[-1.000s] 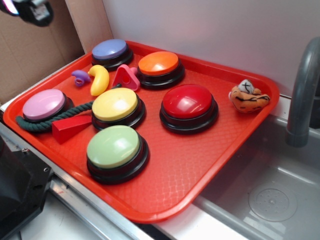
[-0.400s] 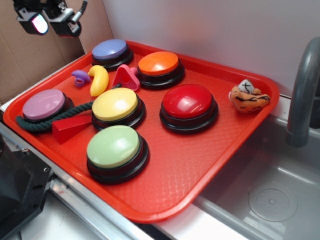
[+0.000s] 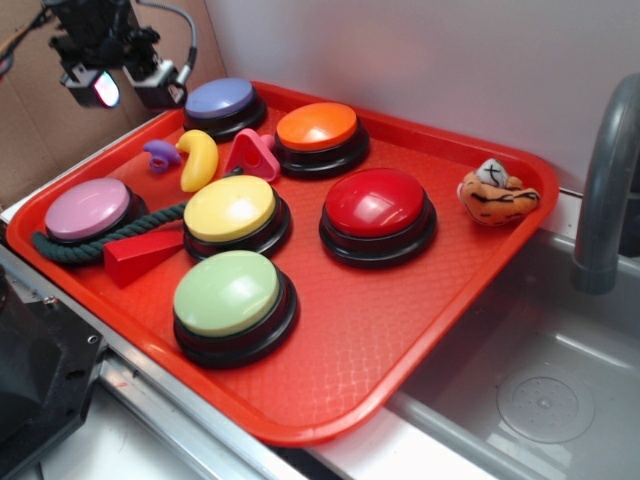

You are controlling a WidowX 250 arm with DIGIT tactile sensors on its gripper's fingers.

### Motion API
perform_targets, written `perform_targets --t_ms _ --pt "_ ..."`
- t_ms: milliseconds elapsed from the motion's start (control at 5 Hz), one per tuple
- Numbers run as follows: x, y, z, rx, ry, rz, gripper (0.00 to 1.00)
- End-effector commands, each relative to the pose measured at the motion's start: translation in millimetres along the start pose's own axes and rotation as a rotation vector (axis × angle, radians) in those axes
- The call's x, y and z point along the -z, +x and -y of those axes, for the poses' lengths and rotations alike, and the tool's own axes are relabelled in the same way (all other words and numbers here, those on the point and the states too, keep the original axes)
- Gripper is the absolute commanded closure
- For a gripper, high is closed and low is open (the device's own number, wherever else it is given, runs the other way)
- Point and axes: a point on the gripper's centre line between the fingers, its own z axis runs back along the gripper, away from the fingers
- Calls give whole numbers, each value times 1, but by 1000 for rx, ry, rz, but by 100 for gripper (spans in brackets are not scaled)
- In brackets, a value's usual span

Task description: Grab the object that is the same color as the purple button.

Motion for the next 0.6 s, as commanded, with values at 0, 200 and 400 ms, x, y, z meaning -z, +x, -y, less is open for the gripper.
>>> perform_targets --t_ms 0,200,400 --pt "24 -2 -21 -39 14 -17 0" --pt "34 -5 -19 -22 29 -37 0" --pt "42 -5 -18 -16 29 -50 0"
